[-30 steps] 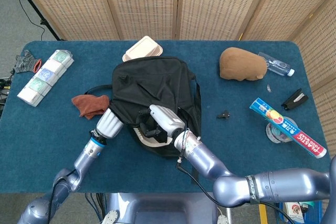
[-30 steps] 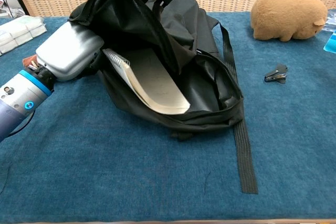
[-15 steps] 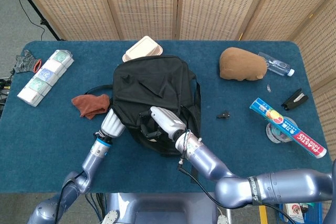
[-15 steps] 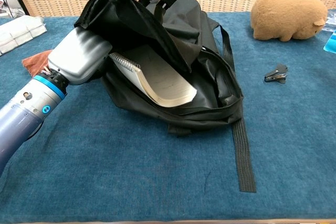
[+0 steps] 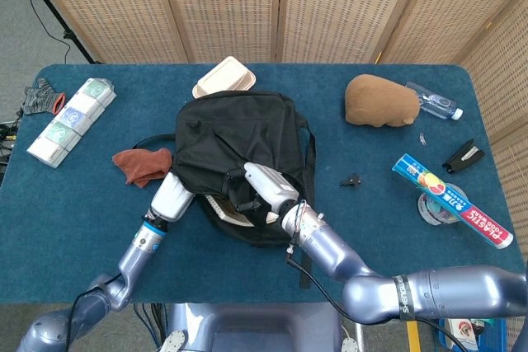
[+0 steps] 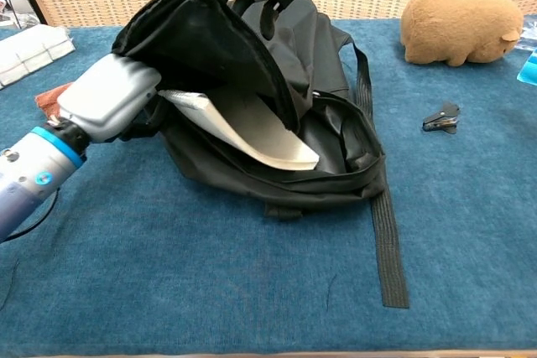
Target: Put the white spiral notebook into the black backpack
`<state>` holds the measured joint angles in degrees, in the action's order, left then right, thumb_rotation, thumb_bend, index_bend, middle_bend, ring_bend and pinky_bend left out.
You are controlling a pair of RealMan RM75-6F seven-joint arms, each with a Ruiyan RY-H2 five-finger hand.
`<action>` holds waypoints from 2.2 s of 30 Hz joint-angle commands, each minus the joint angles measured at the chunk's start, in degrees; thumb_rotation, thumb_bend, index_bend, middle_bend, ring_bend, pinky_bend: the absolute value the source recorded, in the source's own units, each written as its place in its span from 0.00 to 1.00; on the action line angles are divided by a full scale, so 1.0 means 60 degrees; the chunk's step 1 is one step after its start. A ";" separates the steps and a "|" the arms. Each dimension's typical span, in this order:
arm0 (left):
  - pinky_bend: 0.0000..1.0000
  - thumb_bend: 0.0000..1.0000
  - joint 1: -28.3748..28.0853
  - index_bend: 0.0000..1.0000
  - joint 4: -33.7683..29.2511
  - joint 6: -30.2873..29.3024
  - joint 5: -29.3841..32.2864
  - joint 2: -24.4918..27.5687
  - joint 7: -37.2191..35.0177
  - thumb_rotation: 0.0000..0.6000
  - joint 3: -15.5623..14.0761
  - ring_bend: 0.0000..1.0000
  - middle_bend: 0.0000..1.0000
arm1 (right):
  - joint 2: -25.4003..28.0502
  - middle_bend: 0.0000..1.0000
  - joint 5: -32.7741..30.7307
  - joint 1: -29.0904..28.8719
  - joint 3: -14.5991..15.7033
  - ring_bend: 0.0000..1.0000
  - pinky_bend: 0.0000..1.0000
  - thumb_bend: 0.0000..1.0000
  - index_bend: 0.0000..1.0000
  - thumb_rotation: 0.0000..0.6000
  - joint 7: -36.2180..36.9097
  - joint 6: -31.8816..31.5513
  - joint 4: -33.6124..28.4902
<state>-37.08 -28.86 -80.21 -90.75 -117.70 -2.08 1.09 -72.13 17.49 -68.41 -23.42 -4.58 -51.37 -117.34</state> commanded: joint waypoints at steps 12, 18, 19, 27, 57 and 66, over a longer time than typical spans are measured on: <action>0.17 0.33 0.0681 0.00 -0.4781 -0.0077 -0.0873 0.3317 0.0295 0.87 -0.0982 0.00 0.00 | -0.0123 0.50 0.0197 0.0200 0.0379 0.39 0.60 0.65 0.55 1.00 0.0043 0.0025 0.0134; 0.17 0.33 0.0969 0.00 -0.5347 -0.0944 -0.1575 0.4228 -0.0831 0.86 -0.1385 0.00 0.00 | -0.0109 0.51 0.0332 0.0313 0.0491 0.39 0.60 0.65 0.56 1.00 0.0070 0.0052 0.0136; 0.16 0.33 0.1000 0.00 -0.5380 -0.1026 -0.1641 0.4324 -0.0950 0.86 -0.1431 0.00 0.00 | -0.0111 0.51 0.0347 0.0320 0.0511 0.39 0.60 0.65 0.56 1.00 0.0058 0.0049 0.0144; 0.15 0.33 0.1451 0.00 -0.5237 -0.2510 -0.2244 0.5181 -0.3138 0.86 -0.1672 0.00 0.00 | -0.0170 0.51 0.0403 0.0436 0.0762 0.39 0.60 0.65 0.56 1.00 -0.0030 0.0007 0.0330; 0.14 0.32 0.2058 0.00 -0.3624 -0.1679 -0.0529 0.5035 -0.4803 0.86 -0.0352 0.00 0.00 | 0.1308 0.00 0.3877 0.2545 0.2017 0.00 0.11 0.13 0.15 1.00 0.1234 0.2403 -0.0680; 0.13 0.32 0.2408 0.00 -0.4991 -0.1521 0.0182 0.5455 -0.4330 0.86 0.0124 0.00 0.00 | 0.2428 0.04 0.7462 0.4429 0.2712 0.00 0.13 0.13 0.17 1.00 0.1301 0.1045 -0.0358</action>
<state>-23.26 -56.93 -89.83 -90.71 -85.90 -29.39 1.15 -60.74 54.71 -46.75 -9.15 2.71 -41.19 -120.96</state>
